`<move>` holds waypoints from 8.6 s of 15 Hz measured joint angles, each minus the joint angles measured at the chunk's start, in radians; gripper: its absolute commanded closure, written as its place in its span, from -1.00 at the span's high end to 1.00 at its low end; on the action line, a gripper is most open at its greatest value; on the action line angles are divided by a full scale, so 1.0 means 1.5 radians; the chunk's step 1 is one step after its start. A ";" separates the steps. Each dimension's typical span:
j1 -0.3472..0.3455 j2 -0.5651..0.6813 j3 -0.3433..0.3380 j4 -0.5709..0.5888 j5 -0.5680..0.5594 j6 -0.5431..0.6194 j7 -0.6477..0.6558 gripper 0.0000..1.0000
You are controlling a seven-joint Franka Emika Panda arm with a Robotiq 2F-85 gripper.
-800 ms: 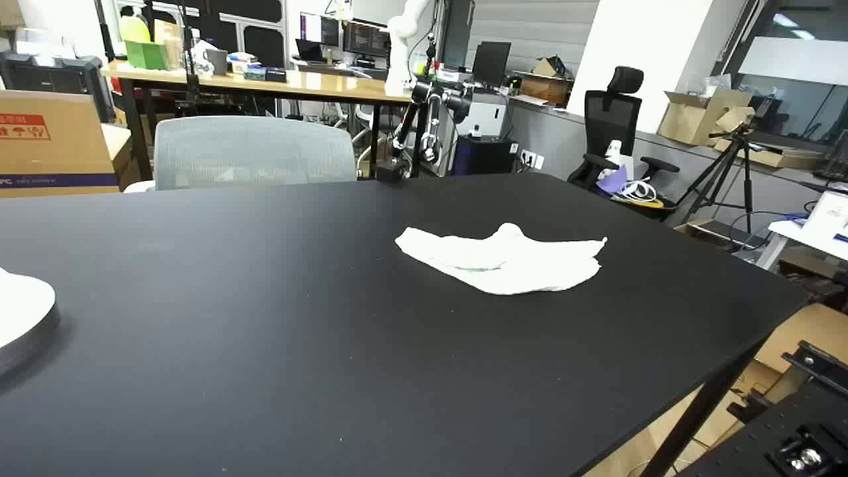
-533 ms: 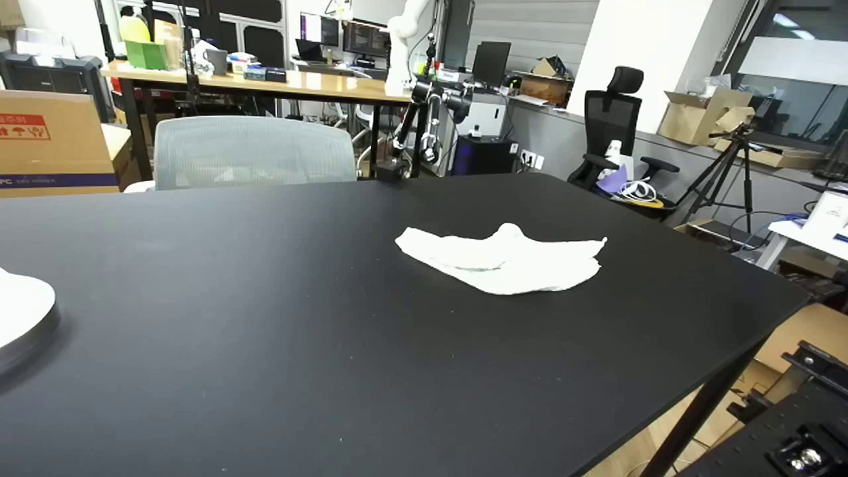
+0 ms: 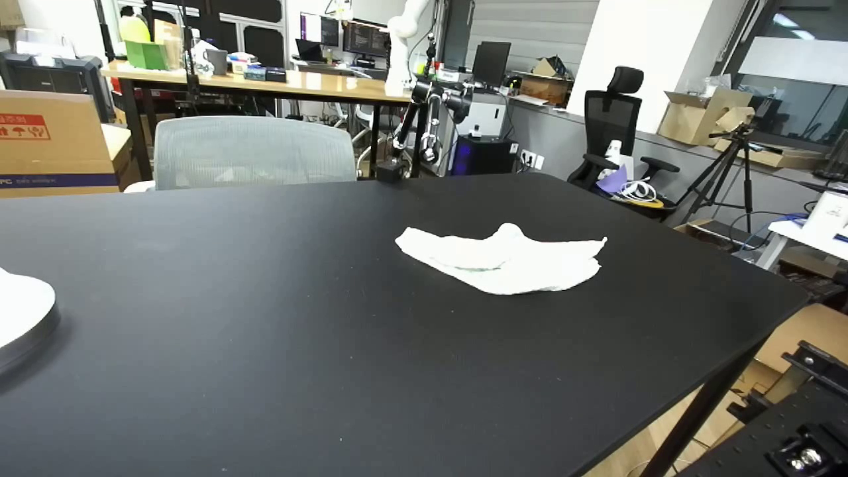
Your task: Pick the cloth and hang it on the object
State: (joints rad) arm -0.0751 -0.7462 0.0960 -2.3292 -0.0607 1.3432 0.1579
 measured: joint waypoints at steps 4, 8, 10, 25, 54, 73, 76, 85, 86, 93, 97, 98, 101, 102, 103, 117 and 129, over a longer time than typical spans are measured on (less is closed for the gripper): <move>0.003 0.002 -0.001 0.000 -0.001 0.003 -0.005 1.00; 0.019 0.039 -0.019 0.000 -0.059 0.083 -0.103 1.00; 0.030 0.074 -0.037 -0.001 -0.105 0.131 -0.173 1.00; 0.042 0.203 -0.073 -0.026 -0.213 0.320 -0.257 1.00; 0.019 0.558 -0.095 0.000 -0.064 0.659 -0.241 1.00; 0.019 0.615 -0.100 -0.057 -0.104 0.855 -0.233 1.00; 0.019 0.615 -0.099 -0.055 -0.104 0.855 -0.235 1.00; 0.023 0.694 -0.120 -0.049 -0.169 0.899 -0.202 1.00; 0.026 0.706 -0.123 -0.047 -0.172 0.907 -0.198 1.00; 0.054 0.761 -0.133 -0.029 -0.172 0.968 -0.196 -0.27; 0.062 0.762 -0.133 -0.025 -0.171 0.983 -0.197 -0.80; 0.062 0.760 -0.132 -0.023 -0.170 0.983 -0.198 -0.94; 0.059 0.746 -0.127 -0.018 -0.159 0.972 -0.206 -1.00; 0.057 0.738 -0.124 -0.017 -0.151 0.963 -0.213 -1.00; 0.056 0.729 -0.120 -0.016 -0.143 0.952 -0.218 -0.99; 0.065 0.581 -0.070 0.162 -0.105 0.652 -0.244 -0.99; 0.125 0.609 -0.011 0.435 -0.134 0.403 -0.244 -0.99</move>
State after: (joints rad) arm 0.1127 0.1674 0.0790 -1.6773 -0.2624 1.9475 -0.2080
